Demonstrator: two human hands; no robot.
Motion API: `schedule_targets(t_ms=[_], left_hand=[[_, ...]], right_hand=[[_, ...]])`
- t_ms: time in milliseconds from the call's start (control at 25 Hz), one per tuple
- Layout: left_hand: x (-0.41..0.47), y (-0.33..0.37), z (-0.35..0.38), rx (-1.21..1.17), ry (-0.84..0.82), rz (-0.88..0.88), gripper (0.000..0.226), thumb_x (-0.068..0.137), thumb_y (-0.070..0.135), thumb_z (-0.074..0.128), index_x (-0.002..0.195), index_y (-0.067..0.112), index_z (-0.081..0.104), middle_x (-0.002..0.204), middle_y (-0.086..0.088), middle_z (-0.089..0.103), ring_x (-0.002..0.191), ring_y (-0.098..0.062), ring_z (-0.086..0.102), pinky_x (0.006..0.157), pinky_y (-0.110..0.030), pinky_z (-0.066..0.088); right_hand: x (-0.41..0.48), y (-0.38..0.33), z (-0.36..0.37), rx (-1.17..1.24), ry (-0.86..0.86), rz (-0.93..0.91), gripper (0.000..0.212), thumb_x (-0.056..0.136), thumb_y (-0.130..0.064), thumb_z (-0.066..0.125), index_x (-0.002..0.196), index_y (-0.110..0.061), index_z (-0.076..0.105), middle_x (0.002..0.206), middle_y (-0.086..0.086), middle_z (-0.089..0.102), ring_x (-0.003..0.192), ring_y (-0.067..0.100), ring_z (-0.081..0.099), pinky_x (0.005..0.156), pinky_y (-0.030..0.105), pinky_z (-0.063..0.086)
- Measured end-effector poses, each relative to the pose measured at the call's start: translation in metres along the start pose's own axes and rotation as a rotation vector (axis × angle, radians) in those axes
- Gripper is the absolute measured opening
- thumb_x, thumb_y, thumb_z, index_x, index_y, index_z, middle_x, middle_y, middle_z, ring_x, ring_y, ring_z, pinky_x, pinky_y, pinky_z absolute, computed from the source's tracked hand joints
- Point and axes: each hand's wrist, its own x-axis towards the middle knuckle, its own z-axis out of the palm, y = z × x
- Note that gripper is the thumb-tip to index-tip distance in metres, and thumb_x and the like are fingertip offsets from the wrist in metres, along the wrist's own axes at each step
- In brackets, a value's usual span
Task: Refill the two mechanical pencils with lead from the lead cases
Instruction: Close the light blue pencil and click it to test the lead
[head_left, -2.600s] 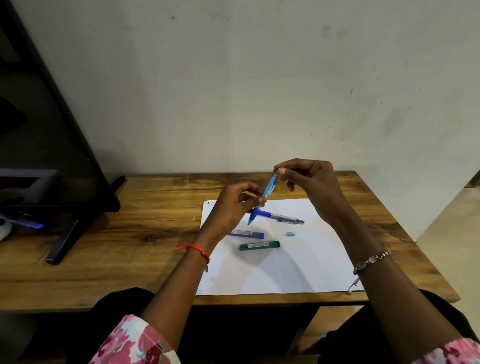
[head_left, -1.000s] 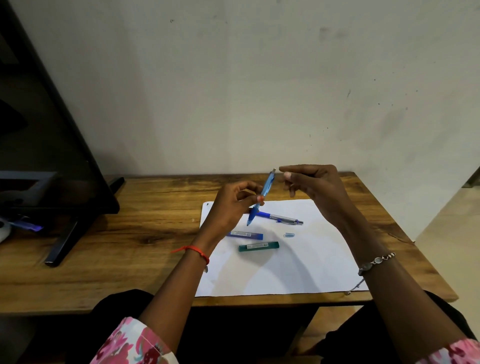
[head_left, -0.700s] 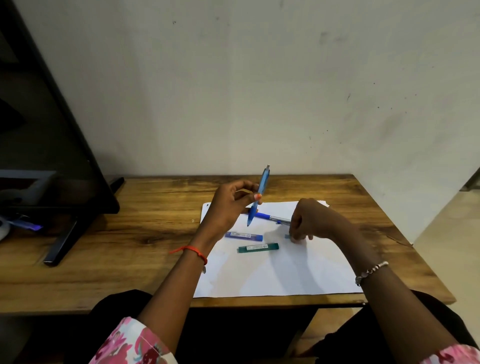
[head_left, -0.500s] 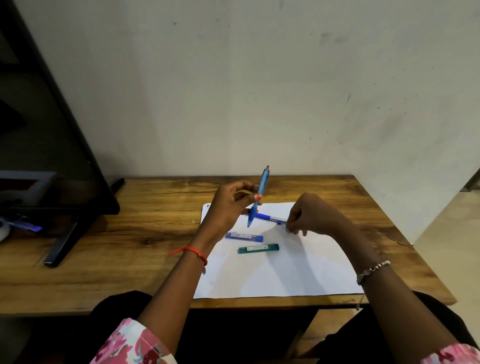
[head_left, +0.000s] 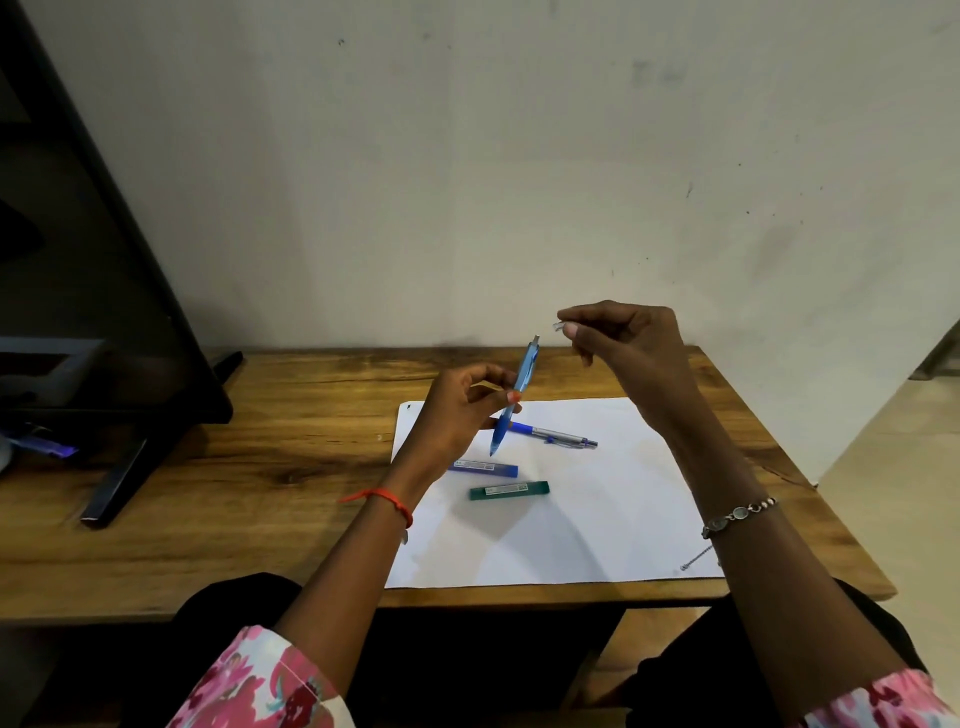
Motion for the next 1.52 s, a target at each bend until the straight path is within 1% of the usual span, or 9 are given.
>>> schedule_targets(t_ms=[160, 320, 680, 840, 960, 1160, 1280, 1440, 1520], left_hand=[[0.000, 0.001, 0.002, 0.024, -0.004, -0.004, 0.010, 0.085, 0.006, 0.058, 0.095, 0.009, 0.057, 0.093, -0.004, 0.061, 0.073, -0.007, 0.063, 0.057, -0.009, 0.052], [0.001, 0.000, 0.002, 0.047, -0.009, -0.009, 0.010, 0.085, 0.004, 0.058, 0.095, 0.008, 0.057, 0.094, -0.006, 0.062, 0.073, -0.007, 0.063, 0.057, -0.009, 0.052], [0.002, -0.002, 0.003, 0.072, -0.012, -0.022, 0.012, 0.085, 0.005, 0.059, 0.096, 0.005, 0.060, 0.091, -0.005, 0.063, 0.074, -0.007, 0.063, 0.061, -0.012, 0.053], [0.002, -0.003, 0.003, 0.056, -0.005, -0.017, 0.011, 0.085, 0.005, 0.059, 0.096, 0.005, 0.060, 0.091, -0.005, 0.063, 0.073, -0.007, 0.064, 0.060, -0.011, 0.053], [0.002, -0.002, 0.004, 0.052, 0.001, -0.022, 0.017, 0.085, 0.005, 0.058, 0.101, 0.001, 0.060, 0.093, -0.007, 0.063, 0.073, -0.007, 0.064, 0.062, -0.012, 0.053], [-0.001, 0.001, 0.006, 0.029, 0.021, 0.004, 0.008, 0.085, 0.005, 0.058, 0.093, 0.007, 0.060, 0.089, -0.005, 0.063, 0.072, -0.008, 0.063, 0.061, -0.014, 0.054], [-0.002, 0.004, 0.007, -0.003, 0.025, 0.020, 0.008, 0.085, 0.005, 0.058, 0.091, 0.010, 0.059, 0.082, 0.001, 0.064, 0.073, -0.009, 0.064, 0.064, -0.017, 0.055], [-0.001, 0.015, 0.008, -0.098, 0.018, 0.054, 0.011, 0.085, 0.004, 0.057, 0.094, 0.011, 0.059, 0.084, 0.003, 0.065, 0.072, -0.009, 0.066, 0.067, -0.023, 0.057], [-0.001, 0.020, 0.010, -0.145, 0.039, 0.069, 0.010, 0.085, 0.006, 0.057, 0.094, 0.010, 0.060, 0.083, 0.003, 0.066, 0.067, -0.006, 0.068, 0.065, -0.022, 0.058]], right_hand=[[0.003, -0.003, 0.007, -0.219, -0.048, -0.112, 0.018, 0.084, -0.003, 0.062, 0.100, -0.006, 0.070, 0.087, 0.003, 0.065, 0.072, 0.008, 0.058, 0.063, 0.016, 0.048], [0.004, -0.004, 0.006, -0.339, -0.104, -0.166, 0.017, 0.085, -0.005, 0.060, 0.099, -0.008, 0.070, 0.079, -0.013, 0.058, 0.073, 0.006, 0.057, 0.063, 0.012, 0.049], [0.005, -0.003, 0.009, -0.364, -0.148, -0.194, 0.018, 0.086, -0.001, 0.058, 0.099, -0.006, 0.070, 0.080, -0.014, 0.055, 0.073, 0.006, 0.055, 0.062, 0.009, 0.044], [0.003, -0.003, 0.010, -0.352, -0.163, -0.180, 0.018, 0.087, -0.001, 0.057, 0.100, -0.005, 0.069, 0.088, -0.001, 0.061, 0.075, 0.007, 0.056, 0.067, 0.020, 0.050], [0.003, -0.005, 0.009, -0.359, -0.160, -0.193, 0.019, 0.087, 0.002, 0.056, 0.099, -0.003, 0.070, 0.089, 0.001, 0.062, 0.071, 0.003, 0.055, 0.069, 0.023, 0.050], [0.003, -0.005, 0.010, -0.356, -0.182, -0.199, 0.020, 0.086, 0.002, 0.057, 0.099, -0.003, 0.070, 0.087, 0.002, 0.061, 0.064, -0.002, 0.058, 0.064, 0.013, 0.049], [0.003, -0.004, 0.009, -0.269, -0.184, -0.178, 0.020, 0.086, 0.001, 0.057, 0.102, -0.004, 0.069, 0.086, 0.003, 0.062, 0.066, 0.001, 0.059, 0.064, 0.014, 0.048], [-0.002, 0.000, 0.019, 0.198, -0.156, 0.082, 0.024, 0.089, -0.008, 0.055, 0.111, -0.013, 0.064, 0.087, 0.001, 0.066, 0.082, 0.015, 0.064, 0.072, 0.026, 0.051], [-0.003, -0.002, 0.028, 0.187, -0.165, 0.149, 0.021, 0.094, -0.017, 0.048, 0.104, -0.013, 0.065, 0.091, 0.002, 0.067, 0.088, 0.017, 0.065, 0.076, 0.027, 0.051]])
